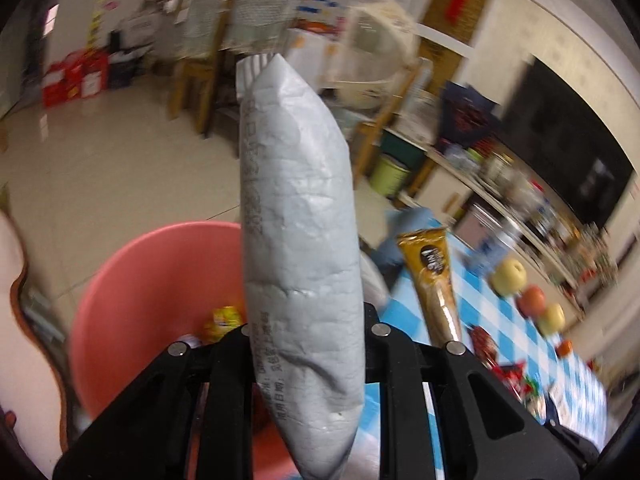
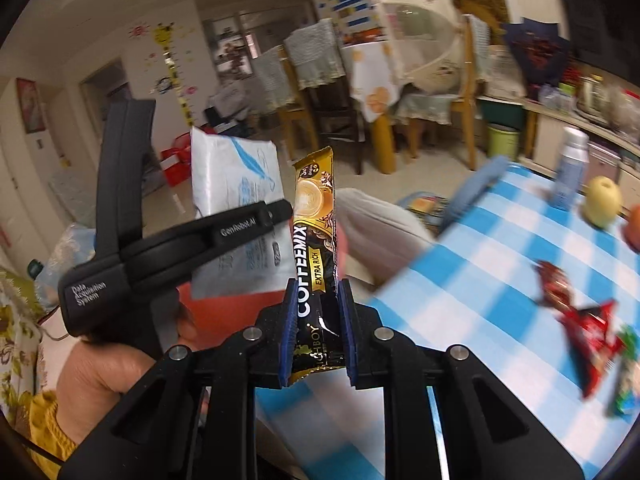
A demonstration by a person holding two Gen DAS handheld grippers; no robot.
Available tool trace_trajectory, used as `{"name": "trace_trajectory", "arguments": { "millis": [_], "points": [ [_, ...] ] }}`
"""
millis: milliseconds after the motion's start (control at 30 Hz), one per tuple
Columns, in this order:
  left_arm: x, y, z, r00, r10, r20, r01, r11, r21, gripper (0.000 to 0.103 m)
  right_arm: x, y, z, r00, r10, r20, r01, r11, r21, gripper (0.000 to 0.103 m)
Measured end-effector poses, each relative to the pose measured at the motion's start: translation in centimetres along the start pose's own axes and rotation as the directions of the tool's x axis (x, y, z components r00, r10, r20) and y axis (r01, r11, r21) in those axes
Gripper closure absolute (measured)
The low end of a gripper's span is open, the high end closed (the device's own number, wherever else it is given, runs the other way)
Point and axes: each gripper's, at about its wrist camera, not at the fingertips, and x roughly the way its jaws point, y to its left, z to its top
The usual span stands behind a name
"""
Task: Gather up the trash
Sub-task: 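Carry wipes and coffee stick over pink bucket and open both grippers, then bring both tools back toward the remaining snacks on the table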
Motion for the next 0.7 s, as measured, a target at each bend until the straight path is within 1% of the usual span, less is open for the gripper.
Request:
{"name": "trace_trajectory", "arguments": {
  "millis": [67, 100, 133, 167, 200, 233, 267, 333, 367, 400, 433, 500, 600, 700],
  "points": [
    [0.2, 2.2, 0.7, 0.998, 0.058, 0.003, -0.058, 0.997, -0.056, 0.082, 1.7, 0.9, 0.7, 1.000, 0.021, -0.008, -0.021, 1.000, -0.004, 0.082],
    [0.3, 3.0, 0.9, 0.996, 0.086, 0.007, -0.085, 0.994, -0.075, 0.080, 2.8, 1.4, 1.0, 0.999, 0.036, -0.013, -0.036, 0.999, -0.004, 0.082],
    [0.3, 3.7, 1.1, 0.994, 0.106, 0.008, -0.105, 0.990, -0.089, 0.075, 3.6, 1.7, 1.1, 0.999, 0.040, -0.015, -0.040, 0.999, -0.006, 0.078],
    [0.3, 4.3, 1.2, 0.992, 0.125, 0.009, -0.123, 0.987, -0.106, 0.060, 4.3, 1.9, 1.1, 0.999, 0.035, -0.017, -0.035, 0.999, -0.003, 0.078],
    [0.5, 4.9, 1.4, 0.990, 0.141, 0.009, -0.139, 0.983, -0.119, 0.045, 5.2, 1.9, 1.0, 0.999, 0.029, -0.029, -0.028, 1.000, 0.006, 0.076],
    [0.6, 5.3, 1.5, 0.986, 0.168, 0.006, -0.166, 0.978, -0.125, 0.040, 5.9, 1.7, 0.8, 0.999, 0.027, -0.041, -0.026, 0.999, 0.023, 0.068],
    [0.6, 5.4, 1.5, 0.983, 0.184, 0.006, -0.182, 0.976, -0.122, 0.036, 6.2, 1.6, 0.5, 0.999, 0.027, -0.040, -0.025, 0.999, 0.043, 0.063],
    [0.8, 5.5, 1.8, 0.980, 0.197, 0.008, -0.195, 0.974, -0.116, 0.031, 6.0, 1.4, 0.0, 1.000, 0.004, -0.026, -0.002, 0.997, 0.075, 0.035],
    [0.9, 5.6, 1.9, 0.979, 0.202, 0.011, -0.199, 0.973, -0.113, 0.026, 5.6, 1.1, -0.3, 1.000, -0.007, -0.017, 0.009, 0.996, 0.086, 0.031],
    [0.8, 5.5, 1.9, 0.979, 0.201, 0.016, -0.199, 0.974, -0.109, 0.023, 5.1, 1.0, -0.8, 1.000, -0.018, -0.008, 0.019, 0.996, 0.090, 0.027],
    [0.9, 5.3, 1.8, 0.981, 0.192, 0.023, -0.189, 0.977, -0.096, 0.022, 4.6, 0.9, -1.1, 0.999, -0.036, -0.004, 0.036, 0.996, 0.086, 0.023],
    [0.8, 4.4, 1.5, 0.985, 0.167, 0.036, -0.165, 0.985, -0.055, 0.018, 3.7, 0.8, -1.9, 0.997, -0.083, -0.004, 0.084, 0.994, 0.065, 0.019],
    [0.8, 2.9, 0.7, 0.989, 0.133, 0.056, -0.133, 0.991, 0.000, 0.016, 2.4, 0.8, -3.1, 0.990, -0.142, -0.011, 0.142, 0.990, 0.021, 0.015],
    [0.9, 1.1, 0.0, 0.996, 0.075, 0.057, -0.078, 0.996, 0.052, 0.013, 1.4, 0.6, -4.5, 0.982, -0.185, -0.029, 0.185, 0.983, -0.003, 0.014]
  ]
}}
